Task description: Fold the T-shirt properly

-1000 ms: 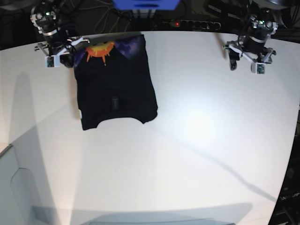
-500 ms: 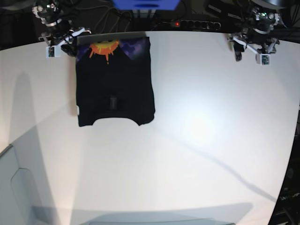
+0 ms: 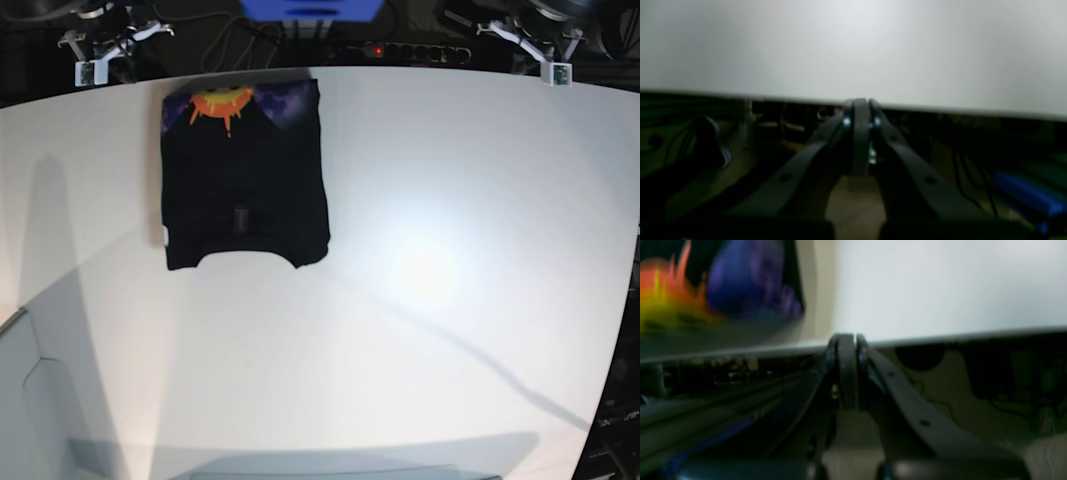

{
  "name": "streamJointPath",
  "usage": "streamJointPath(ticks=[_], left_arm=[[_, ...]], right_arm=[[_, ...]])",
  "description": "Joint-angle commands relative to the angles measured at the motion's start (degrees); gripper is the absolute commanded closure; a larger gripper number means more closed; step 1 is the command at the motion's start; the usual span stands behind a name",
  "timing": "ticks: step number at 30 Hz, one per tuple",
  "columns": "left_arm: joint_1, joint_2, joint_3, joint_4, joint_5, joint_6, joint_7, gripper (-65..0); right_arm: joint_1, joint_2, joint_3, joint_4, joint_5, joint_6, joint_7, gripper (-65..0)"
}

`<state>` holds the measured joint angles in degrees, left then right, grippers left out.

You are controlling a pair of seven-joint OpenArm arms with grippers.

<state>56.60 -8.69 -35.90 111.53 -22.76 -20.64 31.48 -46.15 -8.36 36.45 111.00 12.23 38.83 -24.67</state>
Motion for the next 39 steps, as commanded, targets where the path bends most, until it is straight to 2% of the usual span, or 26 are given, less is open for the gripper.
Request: streamJointPath(ticks=[1,4,8,11,15,21,24,28,29,32,35,37,39], left_arm=[[2.35,0.47,0.52,0.96,-0.40,-0.06,-0.41,-0.7],[3.93,1.26,2.10,-0.62,-0.31,-0.06,-0.41,0.0],[3.31,1.08,5.79,-8.45,-0.31,0.38,-0.50,0.0],[0.50,0.56,8.78,-16.27,0.30,0.56,-1.02,0.0],[-7.41,1.26,10.71,-30.78,8.48,0.03,-1.90,0.0],[-14.01,3.19,10.89,-46.95,13.49,0.03,-13.24,0.0],[-17.87,2.93,14.14,-56.27,15.16,0.47,-17.02,0.0],[-24.64,2.84,16.25,-71.39,15.42,0.47,-23.53,0.0],[-26.40,2.93,16.60,-75.35,15.42,0.47,-25.20,0.0],[-32.12,2.75,17.66,-87.74,15.51,0.56,-31.09,0.0],[-38.36,2.67,20.30,-99.53,15.51,0.64,-36.36,0.0],[-41.43,2.31,22.14,-103.48,15.51,0.73,-35.84,0.0],[-42.49,2.58,22.76,-103.92,15.51,0.73,-34.52,0.0]], right_arm=[[-2.16,0.49,0.26,0.96,0.47,1.17,0.80,0.0],[-4.00,0.84,0.61,0.52,0.39,1.17,-0.43,0.0],[-3.83,1.90,0.43,-1.07,0.30,1.17,-8.52,0.0],[-3.56,1.99,-0.45,-3.88,-1.20,1.17,-10.63,0.0],[-3.21,1.99,-4.93,-12.32,-6.56,1.17,-9.93,0.0],[0.83,2.43,-7.66,-26.56,-11.39,1.17,-1.05,0.0],[4.00,5.59,-9.85,-36.32,-11.75,1.17,2.82,0.0],[9.62,10.87,-18.03,-52.58,-11.75,1.17,11.61,0.0],[11.12,12.10,-20.58,-56.71,-11.75,-0.02,14.07,0.0],[17.27,15.17,-31.04,-71.04,-11.75,-6.87,22.07,0.0],[23.87,16.32,-41.77,-86.08,-11.75,-18.04,32.36,0.0],[26.68,16.14,-45.98,-92.76,-11.75,-25.77,39.04,0.0],[28.61,15.17,-48.18,-97.07,-11.75,-31.58,42.56,0.0]])
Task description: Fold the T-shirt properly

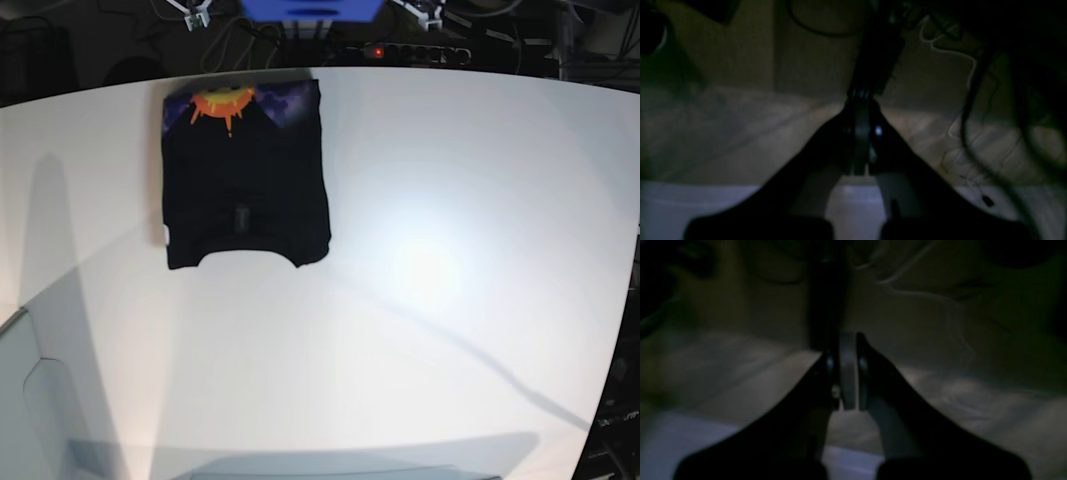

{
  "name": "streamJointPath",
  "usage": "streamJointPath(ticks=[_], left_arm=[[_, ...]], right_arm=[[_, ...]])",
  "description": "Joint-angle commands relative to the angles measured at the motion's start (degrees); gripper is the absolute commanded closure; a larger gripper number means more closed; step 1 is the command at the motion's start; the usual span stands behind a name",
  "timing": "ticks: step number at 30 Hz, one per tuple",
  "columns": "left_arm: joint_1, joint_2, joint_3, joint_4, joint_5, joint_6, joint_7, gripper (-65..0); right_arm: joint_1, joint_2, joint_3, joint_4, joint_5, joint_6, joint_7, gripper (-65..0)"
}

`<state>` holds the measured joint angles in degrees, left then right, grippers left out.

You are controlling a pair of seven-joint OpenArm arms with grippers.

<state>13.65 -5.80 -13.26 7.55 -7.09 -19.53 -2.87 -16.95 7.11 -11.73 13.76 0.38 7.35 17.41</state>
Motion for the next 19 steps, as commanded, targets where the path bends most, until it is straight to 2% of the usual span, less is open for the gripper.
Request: streamJointPath(ticks=[1,3,5,6,8,11,14,19], left_arm=[[0.20,-0.13,0.03,0.23,-0.25,-0.21,0.28,0.0],[-0.24,-0.13,-0.06,0.40,-0.25,3.13,0.46,0.0],[-1.47,-0.04,-0.06,0.23,-0.16,6.91,1.69,0.0],[-1.74,0.31,0.03,0.40,-0.16,7.70,3.80,0.0],[-1.83,0.92,0.55,0.58,-0.07,7.70,5.73,0.0],[-1.83,1.19,4.60,1.72,-0.42,7.79,6.17,0.0],[-1.74,1.10,7.41,2.07,-0.60,8.14,6.26,0.0],[-1.74,1.10,8.55,2.16,-0.60,8.14,6.26,0.0]], right_arm=[[0.29,-1.27,-0.80,-0.97,0.10,-2.12,1.27,0.0],[1.87,-2.67,-1.42,-2.02,0.10,-4.32,1.36,0.0],[3.10,-4.08,-1.15,-2.02,0.28,-4.67,1.36,0.0],[3.81,-4.87,-1.15,-2.02,0.36,-4.85,1.36,0.0],[4.42,-5.66,-1.06,-2.11,1.33,-5.11,1.36,0.0],[5.39,-6.37,-1.33,-2.20,3.88,-7.75,1.36,0.0],[5.65,-6.81,-1.59,-2.29,3.62,-10.04,-0.49,0.0],[5.83,-6.81,-1.68,-2.11,3.62,-10.21,-2.95,0.0]])
